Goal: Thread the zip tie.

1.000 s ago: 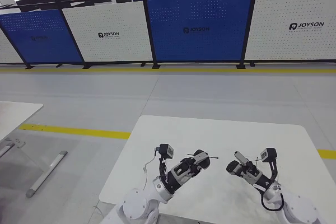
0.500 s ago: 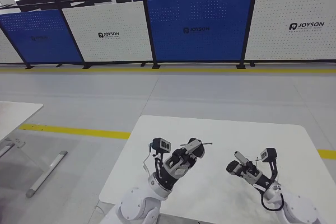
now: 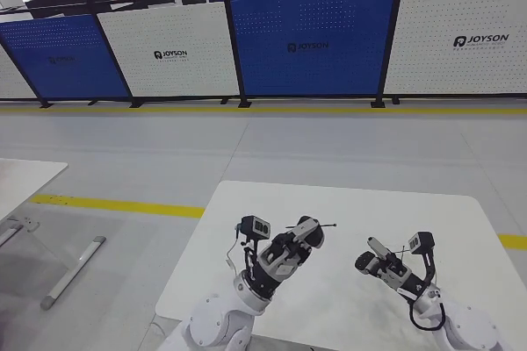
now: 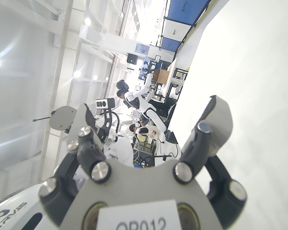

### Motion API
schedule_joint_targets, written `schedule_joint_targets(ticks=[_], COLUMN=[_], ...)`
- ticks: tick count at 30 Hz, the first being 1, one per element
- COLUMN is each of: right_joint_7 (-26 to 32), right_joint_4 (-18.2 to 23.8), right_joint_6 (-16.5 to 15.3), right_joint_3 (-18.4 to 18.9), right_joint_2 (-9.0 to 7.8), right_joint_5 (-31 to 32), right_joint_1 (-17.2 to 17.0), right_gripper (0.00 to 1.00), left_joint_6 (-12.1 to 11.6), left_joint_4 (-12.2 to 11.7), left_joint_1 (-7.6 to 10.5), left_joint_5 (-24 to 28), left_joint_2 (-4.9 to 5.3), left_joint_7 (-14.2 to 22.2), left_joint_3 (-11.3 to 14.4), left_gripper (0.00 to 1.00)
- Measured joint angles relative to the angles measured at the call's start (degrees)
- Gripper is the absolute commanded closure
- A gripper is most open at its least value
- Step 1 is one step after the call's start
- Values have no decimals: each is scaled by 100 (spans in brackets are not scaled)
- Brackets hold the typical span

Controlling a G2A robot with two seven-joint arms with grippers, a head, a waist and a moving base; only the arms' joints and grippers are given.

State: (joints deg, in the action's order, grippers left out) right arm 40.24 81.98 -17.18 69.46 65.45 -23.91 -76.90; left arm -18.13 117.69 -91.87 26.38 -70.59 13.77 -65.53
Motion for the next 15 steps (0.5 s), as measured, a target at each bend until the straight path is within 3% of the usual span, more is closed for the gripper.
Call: schedule_joint_targets(ticks=[3, 6, 10, 15], right_joint_7=[0, 0, 0, 0], right_joint_4=[0, 0, 0, 0], right_joint_6=[0, 0, 0, 0], right_joint_3=[0, 0, 0, 0], right_joint_2=[0, 0, 0, 0], right_joint_5=[0, 0, 0, 0], right_joint_1=[0, 0, 0, 0], right_gripper=[0, 0, 0, 0], left_joint_6=[62, 277, 506, 556], left_joint_4=[-170, -434, -904, -1415], left_joint_1=[45, 129, 231, 318], left_joint_5=[-498, -721, -1101, -1478], left_joint_2=[-11, -19, -15, -24], left_joint_7=[-184, -253, -259, -433], left_joint_3=[91, 174, 234, 297], left_gripper=[100, 100, 100, 100])
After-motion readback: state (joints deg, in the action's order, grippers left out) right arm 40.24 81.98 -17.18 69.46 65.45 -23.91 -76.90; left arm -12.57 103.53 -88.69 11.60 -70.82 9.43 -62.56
